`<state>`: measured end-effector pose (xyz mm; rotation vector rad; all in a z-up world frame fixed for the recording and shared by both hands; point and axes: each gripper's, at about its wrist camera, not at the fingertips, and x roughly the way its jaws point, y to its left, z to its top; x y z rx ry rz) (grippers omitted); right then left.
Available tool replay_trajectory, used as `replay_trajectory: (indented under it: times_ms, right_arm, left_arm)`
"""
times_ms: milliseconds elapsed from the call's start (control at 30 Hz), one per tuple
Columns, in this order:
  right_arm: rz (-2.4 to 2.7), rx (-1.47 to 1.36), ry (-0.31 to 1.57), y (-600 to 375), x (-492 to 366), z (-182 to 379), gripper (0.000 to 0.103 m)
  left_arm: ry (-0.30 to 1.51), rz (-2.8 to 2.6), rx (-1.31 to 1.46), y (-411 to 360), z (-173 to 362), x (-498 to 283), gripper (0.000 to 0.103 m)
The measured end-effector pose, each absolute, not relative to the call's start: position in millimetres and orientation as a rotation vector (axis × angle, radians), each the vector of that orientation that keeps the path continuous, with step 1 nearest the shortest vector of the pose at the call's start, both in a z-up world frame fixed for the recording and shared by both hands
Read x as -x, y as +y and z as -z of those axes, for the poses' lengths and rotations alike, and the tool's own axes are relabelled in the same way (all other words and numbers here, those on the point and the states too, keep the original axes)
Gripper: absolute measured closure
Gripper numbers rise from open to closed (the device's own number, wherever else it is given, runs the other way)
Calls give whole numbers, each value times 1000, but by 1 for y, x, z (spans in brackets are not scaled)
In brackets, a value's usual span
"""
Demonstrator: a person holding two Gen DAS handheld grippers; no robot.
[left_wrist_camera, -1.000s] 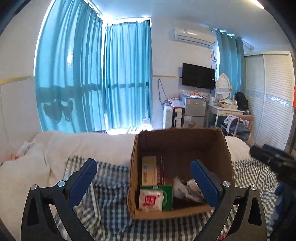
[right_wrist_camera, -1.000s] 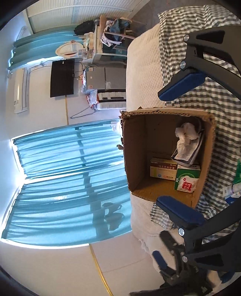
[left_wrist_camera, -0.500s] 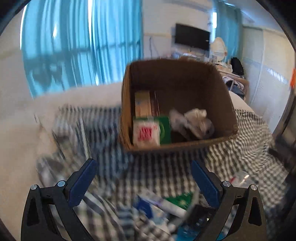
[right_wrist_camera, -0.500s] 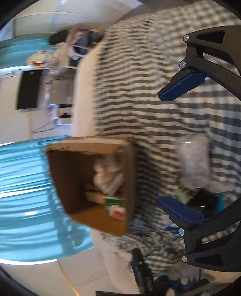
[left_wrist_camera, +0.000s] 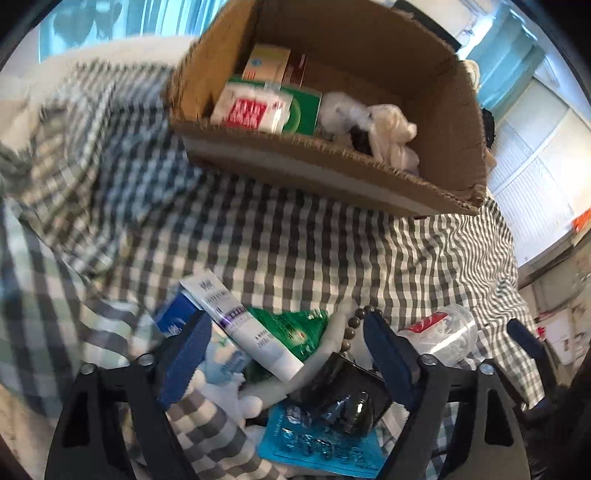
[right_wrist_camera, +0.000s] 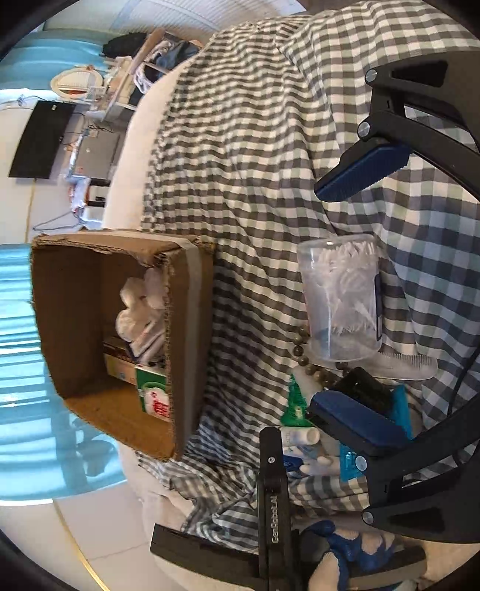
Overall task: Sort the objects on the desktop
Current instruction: 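Grasp the white BOP toothpaste tube with the left gripper while the right grasps the clear jar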
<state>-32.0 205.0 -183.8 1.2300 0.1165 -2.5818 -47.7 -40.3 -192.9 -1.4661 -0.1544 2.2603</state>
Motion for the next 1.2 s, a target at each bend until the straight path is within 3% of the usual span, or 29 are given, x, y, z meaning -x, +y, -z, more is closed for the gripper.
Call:
replay_trajectory:
  times_ms: [133, 367, 467, 533, 567, 600, 700, 733, 900, 1200]
  right_arm:
    - [2547, -1287, 145, 199, 35, 192, 0]
    - [2463, -1476, 276, 183, 49, 224, 0]
    - [2428, -1562, 240, 187, 60, 236, 0]
    - [2406, -1664, 186, 196, 71, 248, 0]
    - [2393, -1715, 157, 200, 77, 255, 0]
    - [2367, -1770, 125, 203, 83, 263, 0]
    - [2374, -1772, 135, 201, 88, 266, 4]
    - [2368, -1757, 139, 199, 88, 266, 13]
    - [2396, -1706, 125, 202, 81, 257, 14]
    - [2622, -1415, 76, 218, 47, 200, 14]
  left_arm:
    - [-169, -2170, 1609, -38, 216, 56, 36]
    - [-245, -2082, 1699, -34, 241, 77, 37]
    - [-236, -2058, 1745, -27, 256, 85, 37]
    - [-211, -2068, 1743, -23, 257, 88, 47]
    - [-188, -2079, 1745, -22, 258, 87, 62]
    - [-189, -2076, 1743, -23, 259, 87, 69]
    - [-204, -2066, 1707, -26, 256, 84, 79]
    - [-175, -2076, 1687, -24, 252, 82, 79]
    - [-53, -2125, 1575, -14, 232, 74, 79]
    - [-8, -2189, 1408, -26, 197, 56, 79]
